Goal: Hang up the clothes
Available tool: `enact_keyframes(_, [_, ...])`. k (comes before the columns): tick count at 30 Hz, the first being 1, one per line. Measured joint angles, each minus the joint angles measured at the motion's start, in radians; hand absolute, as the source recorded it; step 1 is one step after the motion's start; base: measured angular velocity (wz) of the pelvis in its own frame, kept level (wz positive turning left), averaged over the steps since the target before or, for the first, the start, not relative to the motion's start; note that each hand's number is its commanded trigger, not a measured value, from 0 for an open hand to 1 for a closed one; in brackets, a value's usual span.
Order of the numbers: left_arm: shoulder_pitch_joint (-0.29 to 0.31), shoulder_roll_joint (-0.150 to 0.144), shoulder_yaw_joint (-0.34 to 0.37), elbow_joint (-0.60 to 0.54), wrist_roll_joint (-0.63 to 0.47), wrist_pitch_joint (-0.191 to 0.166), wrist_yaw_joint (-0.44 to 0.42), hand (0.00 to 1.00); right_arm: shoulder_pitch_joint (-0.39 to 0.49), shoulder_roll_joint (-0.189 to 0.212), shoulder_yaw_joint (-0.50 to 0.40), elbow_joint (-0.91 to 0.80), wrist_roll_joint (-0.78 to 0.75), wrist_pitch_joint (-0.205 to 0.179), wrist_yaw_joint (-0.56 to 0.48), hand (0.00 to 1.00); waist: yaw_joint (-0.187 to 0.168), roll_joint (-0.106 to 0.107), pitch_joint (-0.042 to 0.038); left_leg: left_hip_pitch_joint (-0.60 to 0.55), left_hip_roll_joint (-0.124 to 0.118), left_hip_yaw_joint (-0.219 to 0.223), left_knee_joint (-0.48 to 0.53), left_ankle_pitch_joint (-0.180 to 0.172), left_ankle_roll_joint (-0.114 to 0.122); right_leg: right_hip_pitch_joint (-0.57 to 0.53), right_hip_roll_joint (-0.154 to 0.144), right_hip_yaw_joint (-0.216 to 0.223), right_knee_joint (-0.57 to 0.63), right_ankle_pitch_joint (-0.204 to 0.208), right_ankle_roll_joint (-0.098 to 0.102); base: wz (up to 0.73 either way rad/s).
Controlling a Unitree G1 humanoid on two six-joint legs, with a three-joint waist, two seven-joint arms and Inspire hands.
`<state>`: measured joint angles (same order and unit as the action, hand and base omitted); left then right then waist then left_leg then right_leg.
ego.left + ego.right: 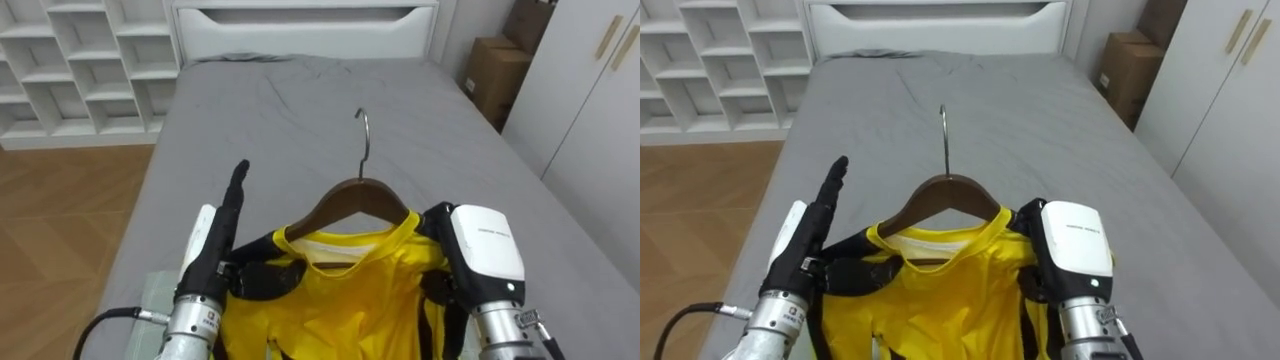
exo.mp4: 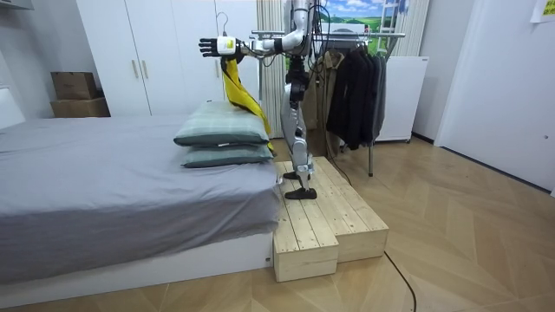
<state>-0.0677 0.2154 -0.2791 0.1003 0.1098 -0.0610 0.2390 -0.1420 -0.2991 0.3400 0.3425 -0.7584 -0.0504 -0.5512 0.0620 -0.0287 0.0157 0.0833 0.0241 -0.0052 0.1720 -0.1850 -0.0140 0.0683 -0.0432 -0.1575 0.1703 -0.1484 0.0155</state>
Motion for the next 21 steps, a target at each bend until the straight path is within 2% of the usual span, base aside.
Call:
enact_keyframes(3, [0.0,-0.001,0.001,0.0,0.0,0.019,-0.027,0.0,0.0,0.0,-0.004,0.008,-0.002,0.001,0.01,1.0,0.0,-0.001,-0.0006,-0.001,0.0,0.001,0.0,0.0,0.0,-0.001,0.0,0.002,0.0,0.0,0.0,0.0])
enact_keyframes(5, [0.0,-0.002,0.001,0.0,0.0,0.019,-0.038,0.0,0.0,-0.001,-0.013,0.009,-0.008,0.001,0.01,1.0,0.0,-0.003,-0.0021,-0.001,0.0,0.001,0.0,0.0,0.001,-0.001,0.0,0.002,-0.001,0.0,0.0,0.0])
enact_keyframes(11, [0.0,-0.014,0.002,-0.004,0.0,0.025,-0.057,0.0,0.0,-0.01,-0.028,0.009,-0.018,0.01,0.039,1.0,-0.002,-0.024,-0.0159,0.0,0.0,0.0,0.001,0.001,0.001,0.002,0.0,0.001,-0.001,0.0,0.0,0.0])
enact_keyframes(17, [0.0,-0.02,0.002,-0.002,0.0,0.042,-0.057,0.0,-0.003,-0.009,-0.049,0.04,-0.014,0.021,0.072,1.0,0.0,-0.028,-0.0139,0.016,0.0,-0.001,-0.002,0.001,0.001,0.02,-0.001,-0.001,-0.002,0.0,0.0,0.0])
enact_keyframes(21, [0.0,-0.02,0.001,-0.001,0.0,0.048,-0.072,0.0,-0.005,-0.009,-0.051,0.049,-0.013,0.027,0.074,1.0,0.0,-0.031,-0.0084,0.016,-0.001,-0.001,-0.002,0.001,0.002,0.02,-0.001,-0.001,-0.002,0.0,0.0,0.0])
